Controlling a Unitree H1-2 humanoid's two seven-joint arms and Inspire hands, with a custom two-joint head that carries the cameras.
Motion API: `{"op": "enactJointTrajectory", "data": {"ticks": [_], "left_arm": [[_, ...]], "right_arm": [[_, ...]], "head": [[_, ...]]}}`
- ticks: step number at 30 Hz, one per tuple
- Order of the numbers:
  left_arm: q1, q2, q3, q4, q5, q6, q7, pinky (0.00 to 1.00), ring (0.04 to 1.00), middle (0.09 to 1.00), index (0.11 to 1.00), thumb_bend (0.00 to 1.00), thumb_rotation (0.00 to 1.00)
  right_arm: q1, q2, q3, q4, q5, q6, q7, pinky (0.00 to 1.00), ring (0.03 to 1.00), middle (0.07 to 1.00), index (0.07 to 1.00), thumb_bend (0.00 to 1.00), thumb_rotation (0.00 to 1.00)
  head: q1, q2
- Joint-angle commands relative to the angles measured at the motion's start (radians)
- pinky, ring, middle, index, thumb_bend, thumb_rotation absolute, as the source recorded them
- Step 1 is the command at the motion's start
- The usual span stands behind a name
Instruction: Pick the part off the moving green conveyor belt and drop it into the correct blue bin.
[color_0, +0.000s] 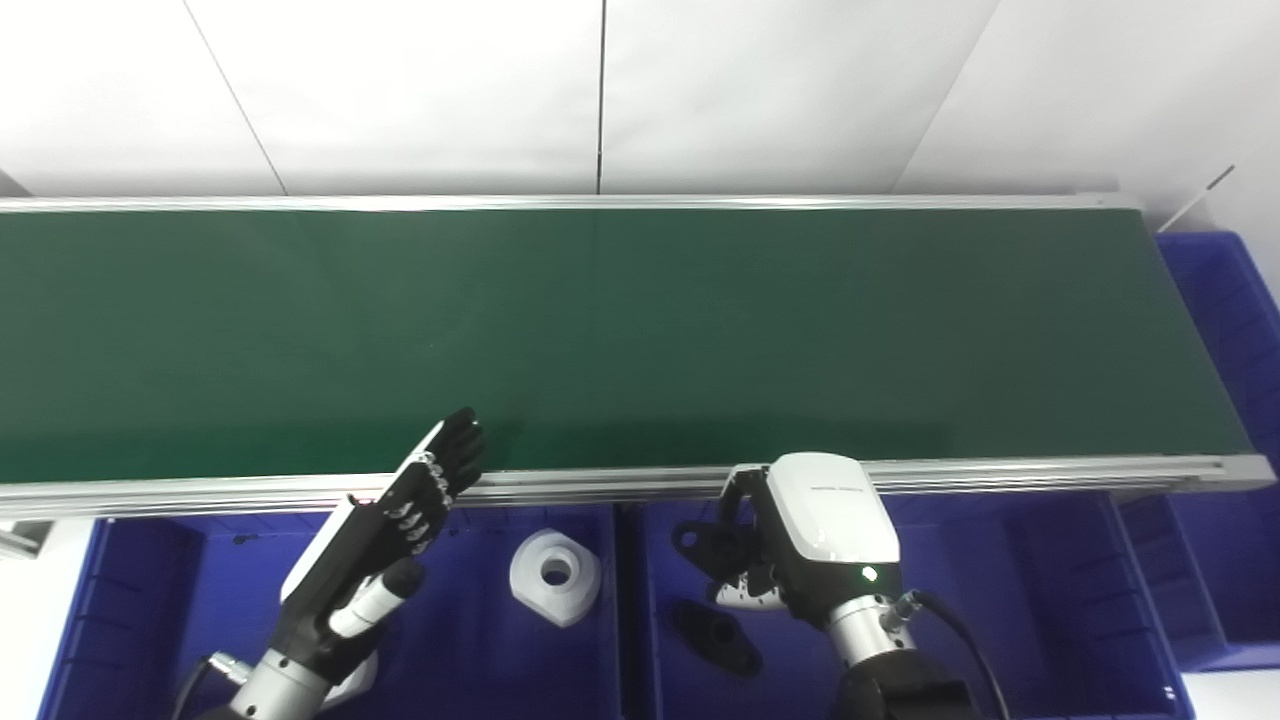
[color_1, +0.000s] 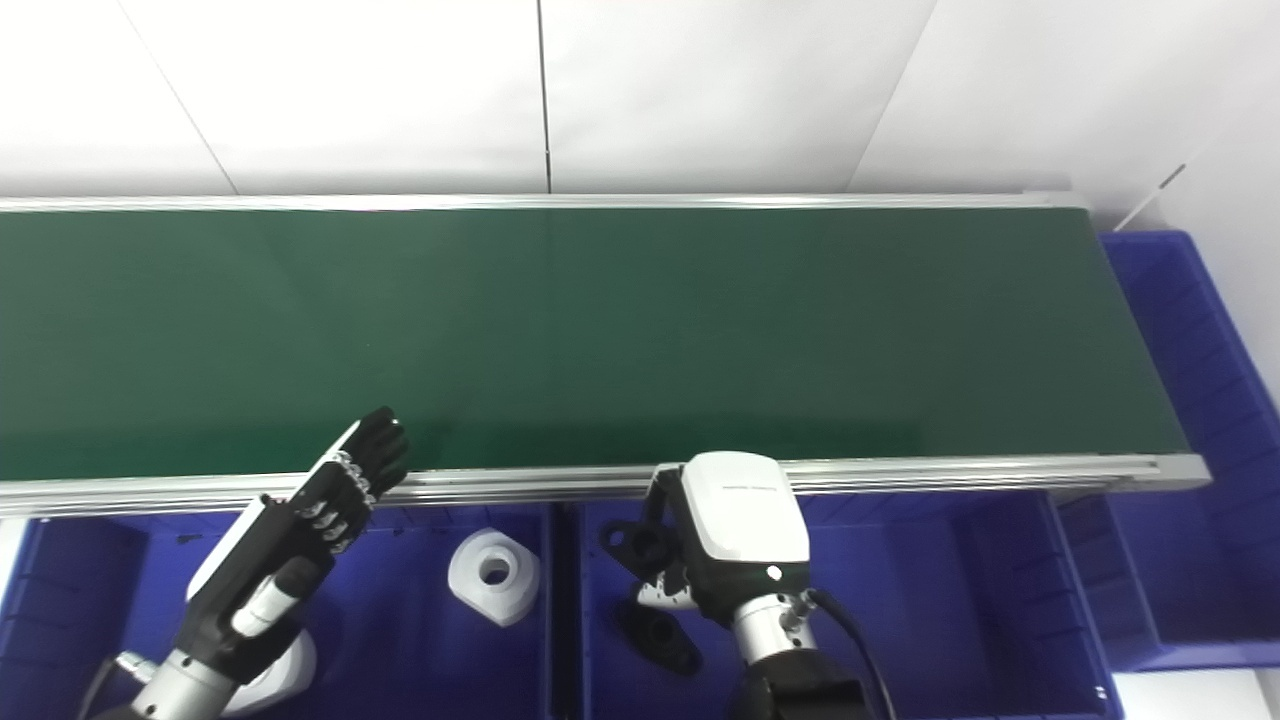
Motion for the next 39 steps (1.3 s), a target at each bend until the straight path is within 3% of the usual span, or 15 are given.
{"op": "enactJointTrajectory", "data": {"ticks": [1,7,8,10,11,13,15,17,20,22,28,32,35,39], "left_arm": [[-0.001,0.019,0.009,-0.032,-0.019,-0.007,-0.016,0.96,0.989,0.99,1.0,0.85,0.75],[-0.011,0.039,0.019,-0.032,-0.048,0.014,-0.042,0.98,1.0,0.997,1.0,0.84,0.74],[-0.013,0.041,0.02,-0.027,-0.052,0.013,-0.046,0.98,1.0,0.999,1.0,0.84,0.74],[-0.015,0.04,0.024,-0.027,-0.055,0.019,-0.046,0.99,0.997,0.996,1.0,0.84,0.73],[-0.015,0.041,0.026,-0.028,-0.054,0.023,-0.046,0.99,0.996,0.993,1.0,0.84,0.72],[-0.016,0.042,0.029,-0.028,-0.053,0.027,-0.047,0.99,0.999,0.993,1.0,0.84,0.73],[-0.018,0.042,0.03,-0.026,-0.053,0.031,-0.05,0.99,1.0,0.993,1.0,0.84,0.73],[-0.02,0.039,0.03,-0.028,-0.053,0.035,-0.051,1.0,1.0,0.993,1.0,0.84,0.73],[-0.023,0.039,0.03,-0.028,-0.053,0.039,-0.054,1.0,1.0,0.995,1.0,0.83,0.72],[-0.024,0.038,0.03,-0.032,-0.05,0.048,-0.051,1.0,1.0,0.994,1.0,0.84,0.73],[-0.027,0.029,0.032,-0.025,-0.045,0.042,-0.05,1.0,1.0,0.996,1.0,0.84,0.72],[-0.028,0.025,0.033,-0.019,-0.044,0.034,-0.052,1.0,1.0,0.999,1.0,0.84,0.72],[-0.02,0.018,0.033,-0.034,-0.032,0.048,-0.038,1.0,1.0,0.996,1.0,0.84,0.73],[-0.014,0.009,0.028,-0.043,-0.011,0.046,-0.031,1.0,1.0,0.993,1.0,0.85,0.73]], "right_arm": [[0.005,-0.001,-0.007,-0.007,0.006,-0.006,-0.046,0.11,0.174,0.269,0.49,0.51,0.13],[0.009,0.018,-0.012,0.023,-0.037,0.012,-0.053,0.12,0.182,0.285,0.49,0.51,0.14],[0.011,0.024,-0.013,0.028,-0.055,0.017,-0.052,0.14,0.214,0.323,0.49,0.51,0.14],[0.014,0.037,-0.014,0.032,-0.111,0.03,-0.02,0.28,0.374,0.47,0.492,0.52,0.15],[0.014,0.044,-0.015,0.033,-0.149,0.032,0.005,0.4,0.483,0.561,0.495,0.52,0.16],[0.016,0.053,-0.018,0.034,-0.207,0.029,0.042,0.53,0.612,0.691,0.662,0.83,0.45],[0.018,0.057,-0.022,0.036,-0.249,0.02,0.062,0.57,0.645,0.721,0.69,0.88,0.5],[0.018,0.057,-0.024,0.035,-0.282,0.009,0.081,0.69,0.702,0.748,0.74,0.96,0.62],[0.013,0.067,-0.027,0.025,-0.32,-0.001,0.138,0.82,0.795,0.824,0.789,1.0,0.74],[0.01,0.071,-0.028,0.02,-0.328,-0.005,0.165,0.86,0.825,0.85,0.805,1.0,0.77],[0.006,0.071,-0.03,0.019,-0.299,-0.01,0.174,0.87,0.837,0.861,0.813,1.0,0.81],[0.014,0.078,-0.037,0.003,-0.194,-0.005,0.143,0.76,0.778,0.815,0.782,1.0,0.79],[0.032,0.089,-0.044,-0.02,-0.062,-0.006,0.094,0.66,0.725,0.78,0.759,1.0,0.83],[0.072,0.108,-0.042,-0.061,0.194,-0.028,0.018,0.48,0.578,0.671,0.732,0.87,0.89]], "head": [[-0.006,0.005],[-0.011,0.009],[-0.011,0.01],[-0.011,0.012],[-0.011,0.014],[-0.009,0.014],[-0.004,0.016],[0.001,0.018],[0.009,0.02],[0.015,0.02],[0.033,0.021],[0.047,0.023],[0.082,0.026],[0.13,0.031]]}}
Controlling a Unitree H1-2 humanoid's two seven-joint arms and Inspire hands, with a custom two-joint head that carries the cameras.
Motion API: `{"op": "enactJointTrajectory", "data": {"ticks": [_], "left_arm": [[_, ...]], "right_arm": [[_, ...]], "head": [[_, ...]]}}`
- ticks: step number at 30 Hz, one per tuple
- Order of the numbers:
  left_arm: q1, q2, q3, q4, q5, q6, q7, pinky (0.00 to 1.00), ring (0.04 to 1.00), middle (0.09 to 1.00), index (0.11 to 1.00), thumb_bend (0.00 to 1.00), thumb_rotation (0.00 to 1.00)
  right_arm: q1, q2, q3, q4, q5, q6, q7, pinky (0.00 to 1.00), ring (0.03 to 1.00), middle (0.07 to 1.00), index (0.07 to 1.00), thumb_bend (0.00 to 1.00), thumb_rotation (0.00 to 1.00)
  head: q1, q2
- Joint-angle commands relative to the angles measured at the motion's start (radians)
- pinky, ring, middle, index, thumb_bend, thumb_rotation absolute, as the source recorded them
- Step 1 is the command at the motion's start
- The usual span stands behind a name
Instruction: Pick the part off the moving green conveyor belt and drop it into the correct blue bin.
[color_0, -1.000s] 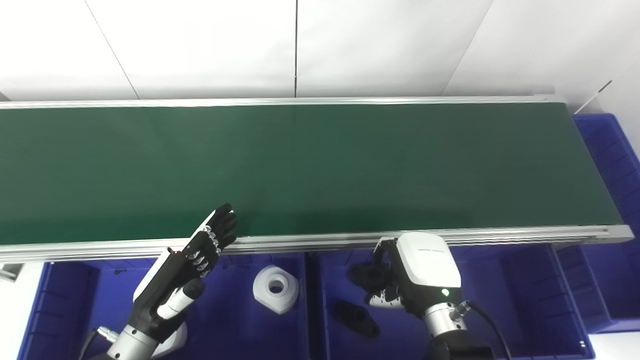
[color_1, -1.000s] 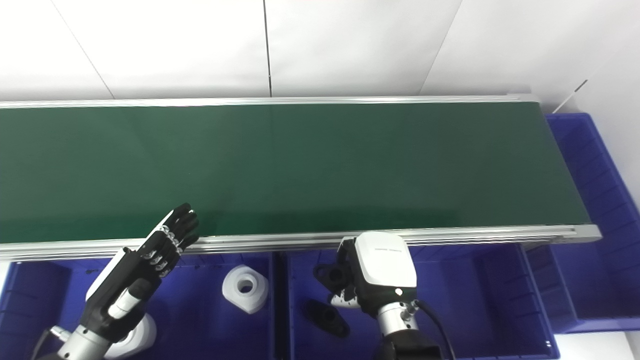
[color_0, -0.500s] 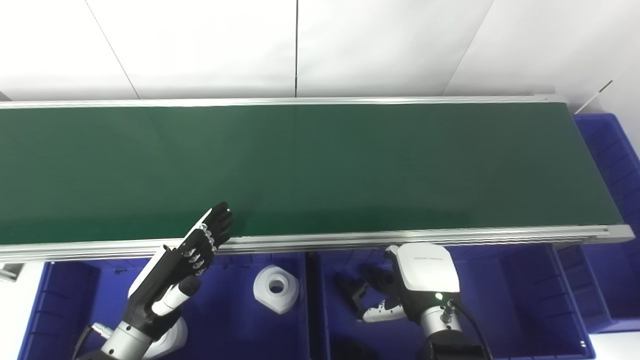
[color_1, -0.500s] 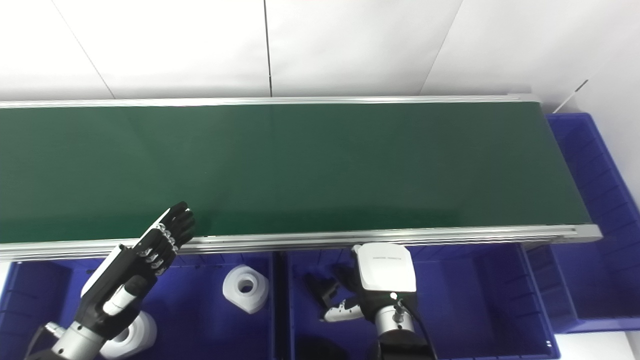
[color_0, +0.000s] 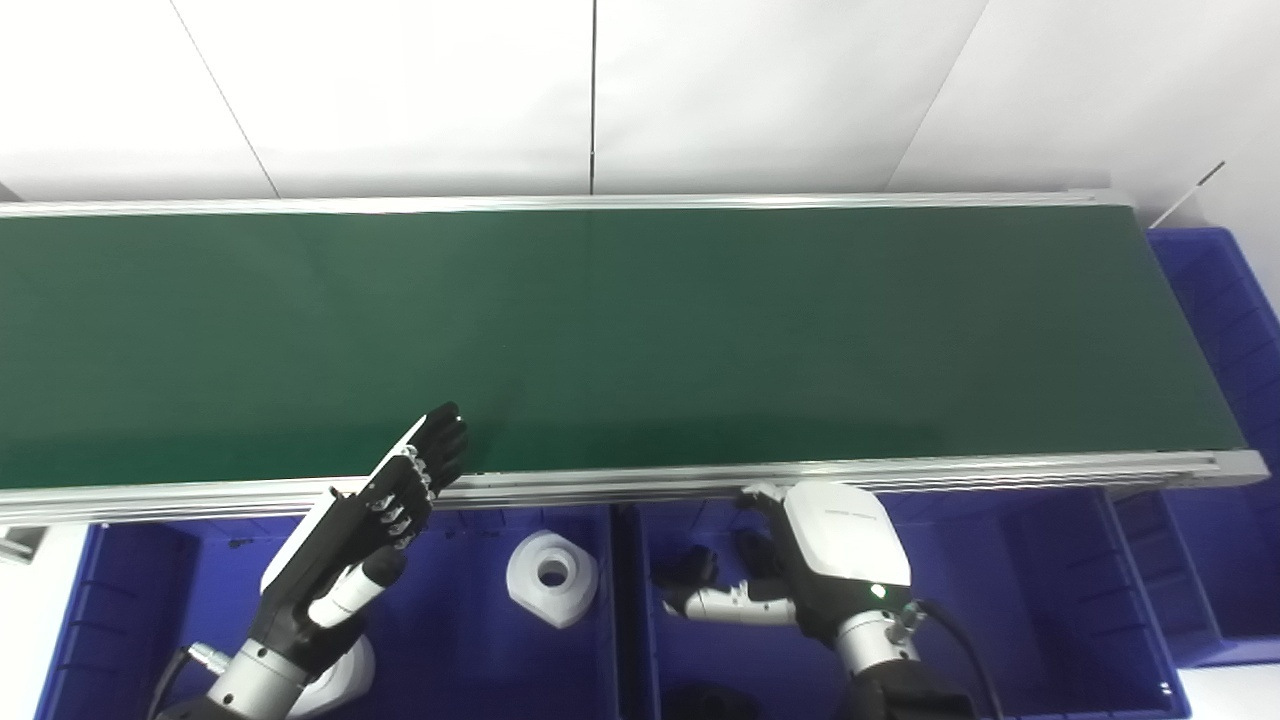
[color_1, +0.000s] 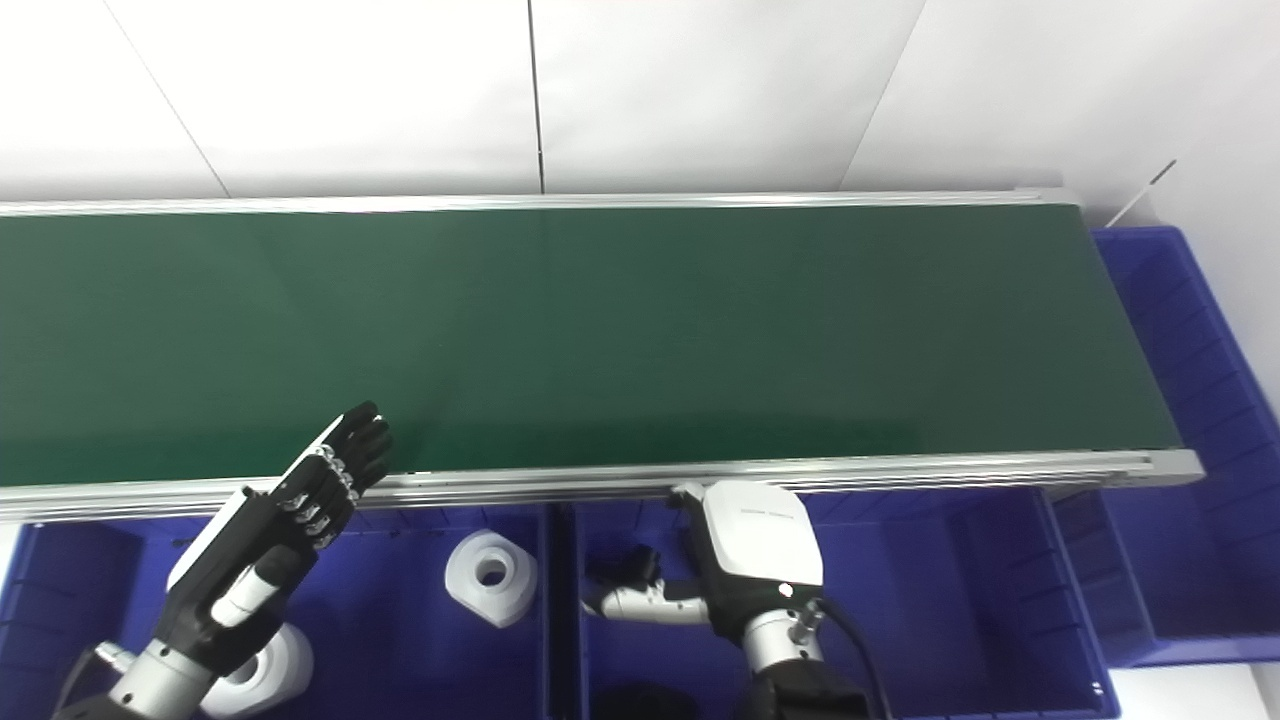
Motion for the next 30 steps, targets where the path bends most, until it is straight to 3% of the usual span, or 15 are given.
{"op": "enactJointTrajectory", "data": {"ticks": [1,3,6,9,14,20,30], "left_arm": [[0.006,-0.005,-0.001,-0.03,0.015,-0.028,0.003,1.0,1.0,0.992,1.0,0.84,0.73],[0.012,-0.018,-0.003,-0.033,0.034,-0.035,0.011,0.98,0.992,0.983,1.0,0.84,0.72],[0.018,-0.033,-0.008,-0.029,0.059,-0.057,0.012,0.97,0.987,0.974,1.0,0.82,0.73],[0.027,-0.043,-0.016,-0.046,0.076,-0.039,0.019,0.98,0.991,0.972,1.0,0.82,0.74],[0.044,-0.076,-0.032,-0.094,0.092,0.017,0.052,1.0,0.994,0.964,1.0,0.84,0.71],[0.049,-0.098,-0.053,-0.139,0.14,0.068,0.077,1.0,0.999,0.967,1.0,0.85,0.72],[0.06,-0.117,-0.082,-0.128,0.155,0.062,0.086,1.0,0.998,0.962,1.0,0.85,0.71]], "right_arm": [[0.035,0.024,0.006,-0.047,0.188,-0.04,-0.069,0.46,0.56,0.651,0.725,0.85,0.91],[0.064,0.025,0.006,-0.042,0.45,-0.098,-0.105,0.46,0.574,0.661,0.726,0.86,0.9],[0.1,0.028,-0.006,0.0,0.814,-0.176,-0.104,0.6,0.692,0.736,0.762,0.93,0.85],[0.129,0.05,-0.018,0.03,0.991,-0.199,-0.105,0.69,0.749,0.772,0.777,0.98,0.84],[0.126,0.011,-0.021,0.077,1.049,-0.283,-0.141,0.73,0.779,0.798,0.808,0.95,0.96],[0.096,-0.048,-0.023,0.145,1.074,-0.361,-0.182,0.75,0.801,0.837,0.82,0.94,0.98],[0.084,-0.108,-0.006,0.205,1.066,-0.457,-0.25,0.78,0.819,0.849,0.819,0.93,0.99]], "head": [[0.017,0.0],[0.045,0.001],[0.091,0.003],[0.132,0.009],[0.175,0.036],[0.217,0.047],[0.308,0.024]]}}
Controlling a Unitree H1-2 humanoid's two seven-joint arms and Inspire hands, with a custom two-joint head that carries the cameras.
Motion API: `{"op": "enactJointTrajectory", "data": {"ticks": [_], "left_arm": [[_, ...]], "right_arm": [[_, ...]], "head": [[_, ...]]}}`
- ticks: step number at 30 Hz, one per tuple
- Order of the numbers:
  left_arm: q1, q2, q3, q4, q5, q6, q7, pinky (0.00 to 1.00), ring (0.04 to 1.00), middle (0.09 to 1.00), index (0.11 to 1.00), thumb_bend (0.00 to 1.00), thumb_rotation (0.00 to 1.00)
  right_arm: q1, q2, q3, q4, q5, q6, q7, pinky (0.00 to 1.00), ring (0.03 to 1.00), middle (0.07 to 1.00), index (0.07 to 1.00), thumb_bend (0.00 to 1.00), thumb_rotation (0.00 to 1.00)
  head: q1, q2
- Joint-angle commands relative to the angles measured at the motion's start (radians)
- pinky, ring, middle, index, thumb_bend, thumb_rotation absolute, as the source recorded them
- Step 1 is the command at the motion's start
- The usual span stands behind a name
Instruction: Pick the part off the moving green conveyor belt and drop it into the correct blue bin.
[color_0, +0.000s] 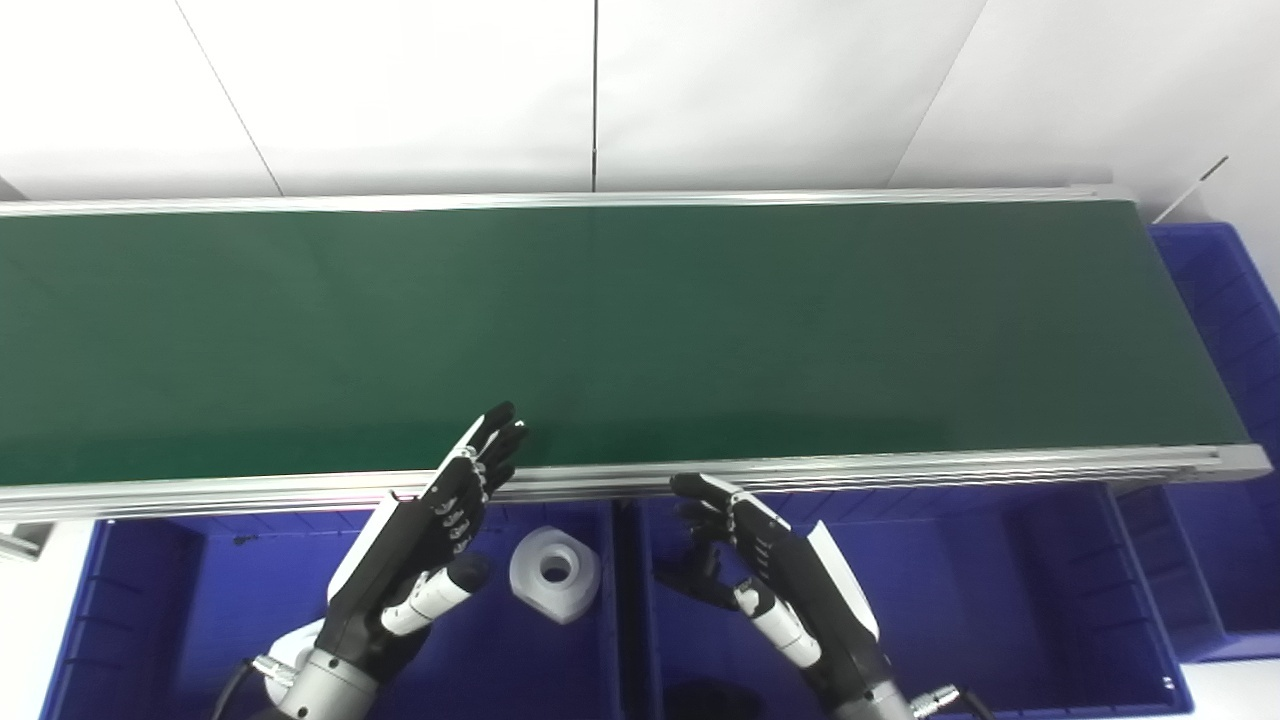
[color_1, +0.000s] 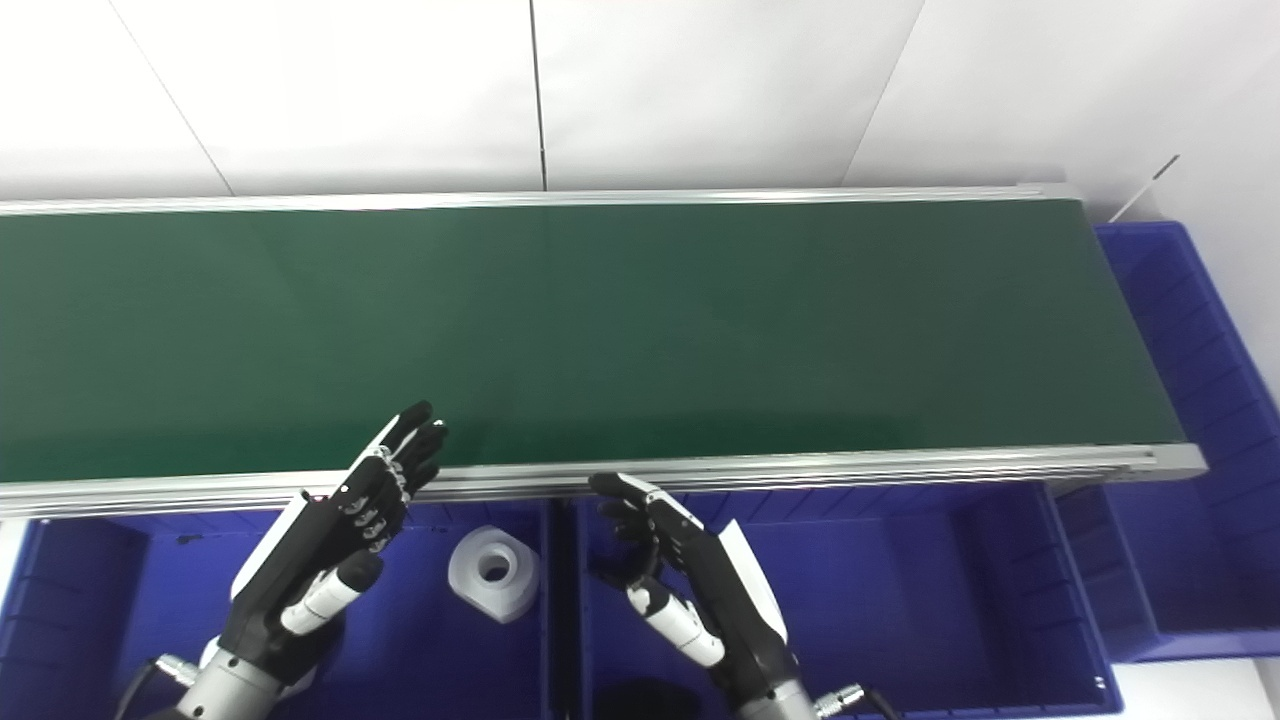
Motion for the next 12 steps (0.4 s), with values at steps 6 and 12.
{"op": "enactJointTrajectory", "data": {"ticks": [6,12], "left_arm": [[0.02,-0.017,-0.015,0.0,-0.002,-0.032,0.01,1.0,1.0,0.963,1.0,0.85,0.69],[0.022,-0.021,-0.025,0.015,0.01,-0.046,0.01,1.0,1.0,0.967,1.0,0.86,0.69]], "right_arm": [[-0.008,-0.006,0.0,0.033,-0.038,-0.178,-0.078,0.76,0.828,0.864,0.834,0.89,1.0],[-0.014,-0.02,0.001,0.067,-0.064,-0.233,-0.111,0.77,0.856,0.885,0.842,0.88,1.0]], "head": [[0.056,-0.017],[0.074,-0.026]]}}
